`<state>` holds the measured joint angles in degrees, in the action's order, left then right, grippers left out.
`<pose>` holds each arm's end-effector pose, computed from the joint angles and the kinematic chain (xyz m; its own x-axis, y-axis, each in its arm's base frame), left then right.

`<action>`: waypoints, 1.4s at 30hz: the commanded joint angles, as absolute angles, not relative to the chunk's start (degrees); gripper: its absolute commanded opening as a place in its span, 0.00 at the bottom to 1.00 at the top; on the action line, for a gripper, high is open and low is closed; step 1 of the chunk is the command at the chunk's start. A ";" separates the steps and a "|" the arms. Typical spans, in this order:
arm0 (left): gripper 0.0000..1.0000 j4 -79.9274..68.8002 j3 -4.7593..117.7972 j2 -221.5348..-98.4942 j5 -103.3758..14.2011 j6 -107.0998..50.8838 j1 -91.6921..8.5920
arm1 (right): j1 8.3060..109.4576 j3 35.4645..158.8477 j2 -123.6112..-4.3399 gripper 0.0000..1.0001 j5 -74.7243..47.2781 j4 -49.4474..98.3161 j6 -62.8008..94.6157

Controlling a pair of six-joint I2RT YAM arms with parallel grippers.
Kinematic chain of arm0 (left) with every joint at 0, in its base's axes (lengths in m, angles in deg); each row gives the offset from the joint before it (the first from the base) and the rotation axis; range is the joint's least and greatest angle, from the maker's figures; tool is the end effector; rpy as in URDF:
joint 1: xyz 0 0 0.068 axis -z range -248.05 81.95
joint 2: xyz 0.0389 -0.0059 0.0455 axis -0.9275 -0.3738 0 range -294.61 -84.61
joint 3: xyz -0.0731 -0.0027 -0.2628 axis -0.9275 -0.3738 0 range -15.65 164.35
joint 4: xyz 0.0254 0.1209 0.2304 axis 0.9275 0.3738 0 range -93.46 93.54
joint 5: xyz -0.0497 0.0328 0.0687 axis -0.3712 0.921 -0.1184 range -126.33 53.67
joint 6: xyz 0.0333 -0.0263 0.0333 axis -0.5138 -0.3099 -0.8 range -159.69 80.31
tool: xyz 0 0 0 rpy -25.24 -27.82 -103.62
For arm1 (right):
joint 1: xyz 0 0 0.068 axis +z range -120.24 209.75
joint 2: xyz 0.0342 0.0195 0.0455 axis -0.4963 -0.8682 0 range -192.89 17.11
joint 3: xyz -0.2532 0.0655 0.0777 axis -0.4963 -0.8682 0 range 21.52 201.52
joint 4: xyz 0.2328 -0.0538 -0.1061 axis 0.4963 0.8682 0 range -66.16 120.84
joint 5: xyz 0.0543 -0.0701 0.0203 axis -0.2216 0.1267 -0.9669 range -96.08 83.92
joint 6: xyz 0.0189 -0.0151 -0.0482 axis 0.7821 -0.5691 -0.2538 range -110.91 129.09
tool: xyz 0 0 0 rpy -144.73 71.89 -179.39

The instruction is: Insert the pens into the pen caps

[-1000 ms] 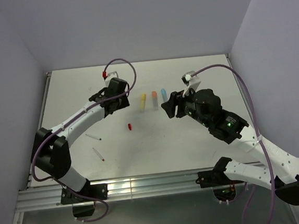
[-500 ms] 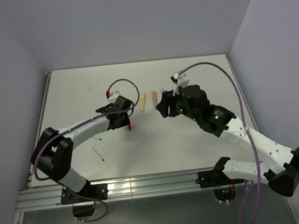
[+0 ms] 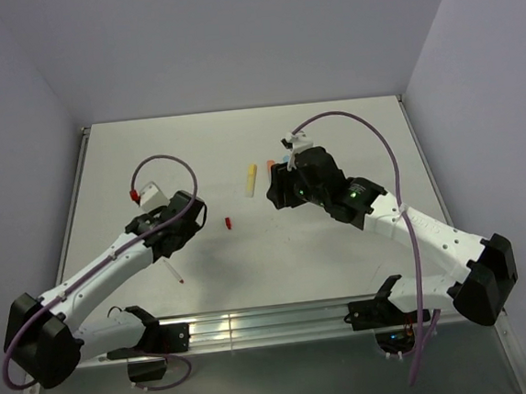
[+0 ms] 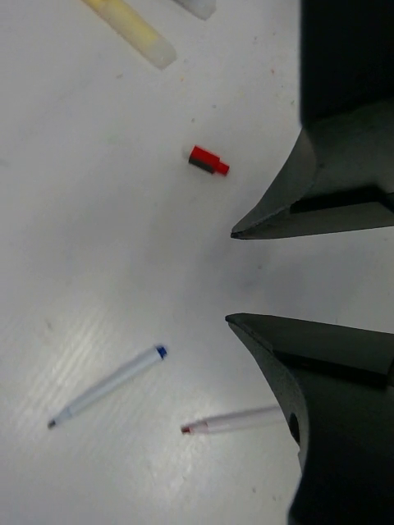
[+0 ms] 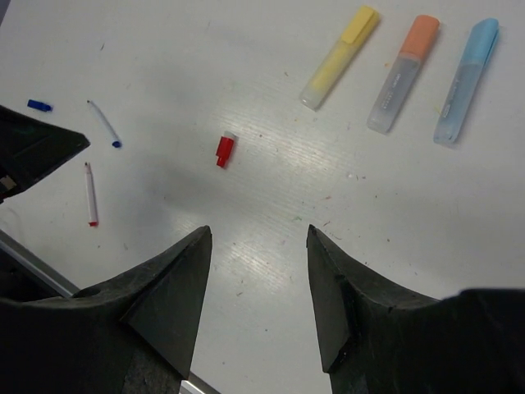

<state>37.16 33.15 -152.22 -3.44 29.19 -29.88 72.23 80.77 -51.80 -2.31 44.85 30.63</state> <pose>0.1877 -0.1230 0.2459 -0.5256 -0.5832 -0.6194 -0.5227 0.7958 -0.3059 0.2013 0.1812 0.3220 -0.5820 -0.0362 -0.8124 -0.4498 0.8466 0.2846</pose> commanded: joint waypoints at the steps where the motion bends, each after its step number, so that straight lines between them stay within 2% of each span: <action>1: 0.47 47.07 30.59 -148.42 1.11 38.88 -30.60 | 71.77 81.99 -49.52 0.58 -1.95 42.91 29.84; 17: 0.48 39.26 20.12 -150.88 -7.23 33.53 -41.68 | 70.36 78.48 -44.33 0.59 -5.38 41.86 29.13; 28: 0.41 34.95 17.66 -154.30 -9.61 32.82 -41.95 | 70.10 78.04 -43.63 0.59 -5.12 42.03 29.13; 36: 0.39 33.37 15.99 -155.71 -10.13 33.61 -41.86 | 70.10 77.86 -43.89 0.59 -5.20 41.86 29.04; 38: 0.35 33.02 15.73 -156.24 -10.13 33.79 -41.86 | 70.10 77.77 -43.98 0.59 -5.29 41.94 29.04; 41: 0.24 32.32 15.55 -156.59 -10.57 33.53 -41.86 | 70.10 77.86 -44.07 0.59 -5.47 41.94 29.13; 42: 0.16 31.96 15.38 -156.68 -10.92 33.44 -41.86 | 70.10 77.86 -44.15 0.59 -5.55 42.03 29.04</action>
